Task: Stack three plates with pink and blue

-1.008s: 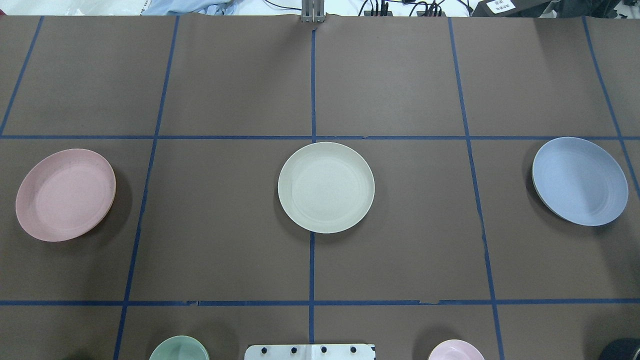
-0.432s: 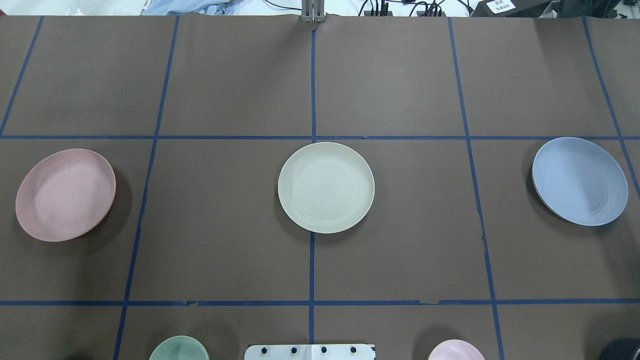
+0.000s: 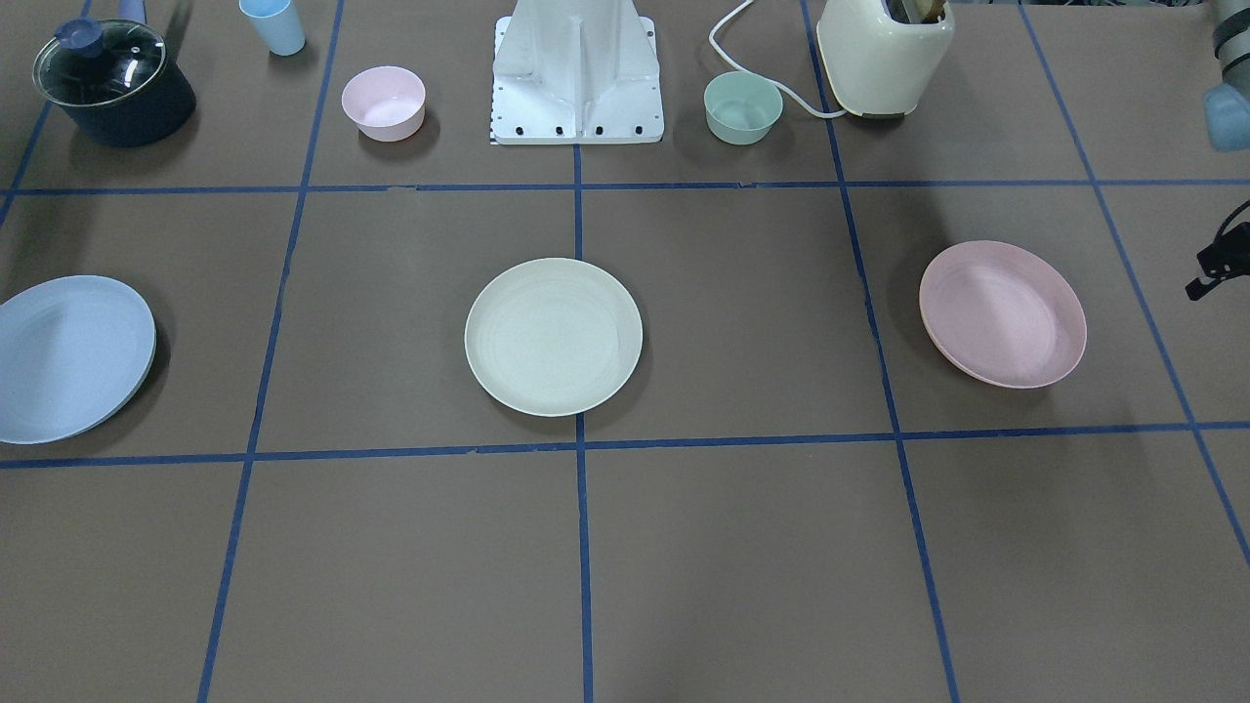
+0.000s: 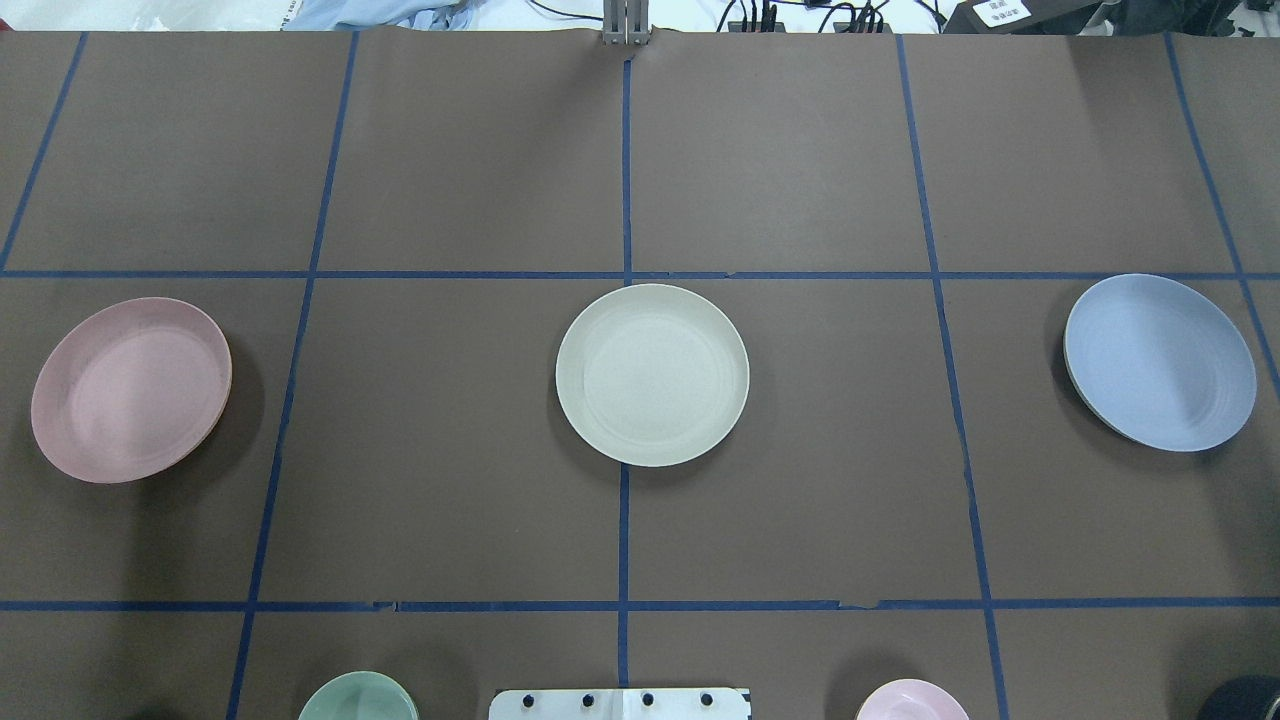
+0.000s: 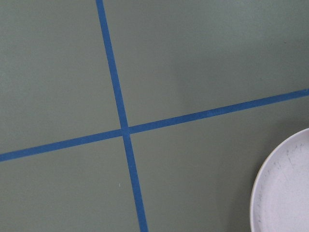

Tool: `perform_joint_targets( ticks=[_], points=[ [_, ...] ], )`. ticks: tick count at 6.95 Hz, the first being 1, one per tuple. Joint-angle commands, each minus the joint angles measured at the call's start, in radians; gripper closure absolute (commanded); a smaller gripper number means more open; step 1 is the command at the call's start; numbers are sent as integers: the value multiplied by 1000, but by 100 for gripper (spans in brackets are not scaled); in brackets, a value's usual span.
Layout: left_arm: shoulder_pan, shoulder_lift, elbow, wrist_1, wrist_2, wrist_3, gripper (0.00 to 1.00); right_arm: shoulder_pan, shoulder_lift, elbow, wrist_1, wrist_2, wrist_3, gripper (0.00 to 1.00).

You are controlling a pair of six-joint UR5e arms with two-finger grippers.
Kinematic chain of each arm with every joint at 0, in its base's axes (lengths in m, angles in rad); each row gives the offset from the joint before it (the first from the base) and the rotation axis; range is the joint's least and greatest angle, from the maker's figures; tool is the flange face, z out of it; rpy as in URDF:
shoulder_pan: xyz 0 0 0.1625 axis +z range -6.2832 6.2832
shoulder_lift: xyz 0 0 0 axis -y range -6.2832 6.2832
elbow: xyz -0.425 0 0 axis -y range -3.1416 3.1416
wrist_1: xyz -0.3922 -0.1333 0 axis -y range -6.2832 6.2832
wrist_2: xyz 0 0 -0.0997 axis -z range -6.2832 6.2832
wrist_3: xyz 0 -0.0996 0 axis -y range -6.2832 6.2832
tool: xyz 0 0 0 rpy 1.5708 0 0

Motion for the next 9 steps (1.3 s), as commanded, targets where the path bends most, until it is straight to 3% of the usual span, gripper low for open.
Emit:
perform_joint_targets(
  ticks=[1, 2, 4, 7, 9],
  points=[
    [148, 63, 10, -248, 12, -341, 0, 0, 2, -15, 35, 1, 1, 0],
    [206, 66, 13, -307, 37, -445, 0, 0, 2, -15, 35, 9, 4, 0],
    [282, 52, 23, -314, 114, -479, 6, 0, 4, -18, 35, 26, 12, 0],
    [283, 14, 72, -313, 114, -468, 43, 0, 8, -15, 35, 27, 26, 0],
    [283, 11, 79, -313, 114, -466, 80, 0, 20, -15, 35, 29, 41, 0]
  ],
)
